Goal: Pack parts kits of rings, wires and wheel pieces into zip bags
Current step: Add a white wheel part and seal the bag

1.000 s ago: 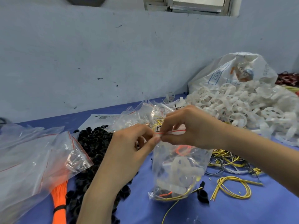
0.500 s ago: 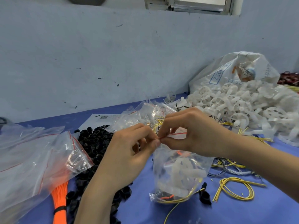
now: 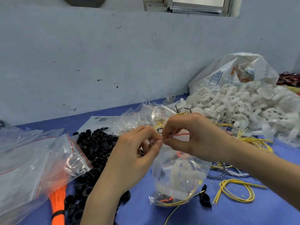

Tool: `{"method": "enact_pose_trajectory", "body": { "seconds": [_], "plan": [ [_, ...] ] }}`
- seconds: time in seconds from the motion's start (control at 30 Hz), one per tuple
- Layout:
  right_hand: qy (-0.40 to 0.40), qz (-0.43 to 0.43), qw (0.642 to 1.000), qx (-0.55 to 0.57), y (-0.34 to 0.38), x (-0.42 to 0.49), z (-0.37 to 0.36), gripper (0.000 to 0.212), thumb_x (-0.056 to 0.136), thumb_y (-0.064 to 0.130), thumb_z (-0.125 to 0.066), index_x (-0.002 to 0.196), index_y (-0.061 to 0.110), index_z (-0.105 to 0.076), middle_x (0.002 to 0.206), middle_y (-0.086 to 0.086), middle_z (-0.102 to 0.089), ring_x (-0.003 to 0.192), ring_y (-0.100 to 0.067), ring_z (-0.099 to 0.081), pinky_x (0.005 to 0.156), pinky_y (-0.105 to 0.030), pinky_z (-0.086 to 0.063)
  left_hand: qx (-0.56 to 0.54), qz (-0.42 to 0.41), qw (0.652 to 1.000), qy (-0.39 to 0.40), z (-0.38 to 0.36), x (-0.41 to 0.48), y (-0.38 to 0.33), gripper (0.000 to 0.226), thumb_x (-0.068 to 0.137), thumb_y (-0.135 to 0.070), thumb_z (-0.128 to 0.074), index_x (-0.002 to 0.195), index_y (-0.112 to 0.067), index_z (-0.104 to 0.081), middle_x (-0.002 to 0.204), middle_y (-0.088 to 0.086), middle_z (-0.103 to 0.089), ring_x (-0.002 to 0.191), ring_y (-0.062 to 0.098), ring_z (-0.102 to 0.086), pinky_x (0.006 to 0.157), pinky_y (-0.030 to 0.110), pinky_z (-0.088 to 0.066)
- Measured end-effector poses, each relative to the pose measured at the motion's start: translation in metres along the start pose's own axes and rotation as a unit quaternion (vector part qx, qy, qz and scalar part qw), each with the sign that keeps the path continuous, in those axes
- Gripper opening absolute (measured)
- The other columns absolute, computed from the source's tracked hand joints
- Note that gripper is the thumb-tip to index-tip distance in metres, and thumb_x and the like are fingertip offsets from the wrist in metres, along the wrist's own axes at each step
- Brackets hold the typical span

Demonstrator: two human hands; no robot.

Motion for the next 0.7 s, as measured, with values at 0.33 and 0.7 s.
{"method": "enact_pose_trajectory", "body": {
  "seconds": [0.33, 0.7],
  "plan": [
    [-0.004, 0.007, 1.0, -0.021, -0.001, -0.001, -0.001, 0.005, 0.08, 0.008, -0.07, 0.083, 0.01, -0.067, 0.075, 0.009, -0.062, 0.069, -0.007, -0.056, 0.072, -0.029, -0.049, -0.004, 0.026, 1.0, -0.012, -0.009, 0.001, -0.002, 0.011, 0.083, -0.025, -0.055, 0.074, -0.019, -0.058, 0.066, -0.014, -0.048, 0.054, 0.003, -0.043, 0.054, 0.015, -0.029],
    [0.013, 0.018, 0.999, -0.043, -0.001, 0.0, -0.006, 0.005, 0.081, 0.013, -0.065, 0.081, 0.015, -0.061, 0.075, 0.012, -0.054, 0.069, -0.008, -0.05, 0.07, -0.036, -0.048, -0.001, 0.009, 1.0, -0.008, -0.004, 0.001, 0.003, 0.011, 0.081, -0.025, -0.057, 0.075, -0.022, -0.065, 0.077, -0.012, -0.06, 0.068, 0.005, -0.056, 0.06, 0.015, -0.039]
  ]
}}
Point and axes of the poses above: each hand's wrist, its own x-axis towards the middle knuckle, its own z-axis out of the back of the hand, y = z × x, the point moved 5 cm from there along x, towards the middle knuckle
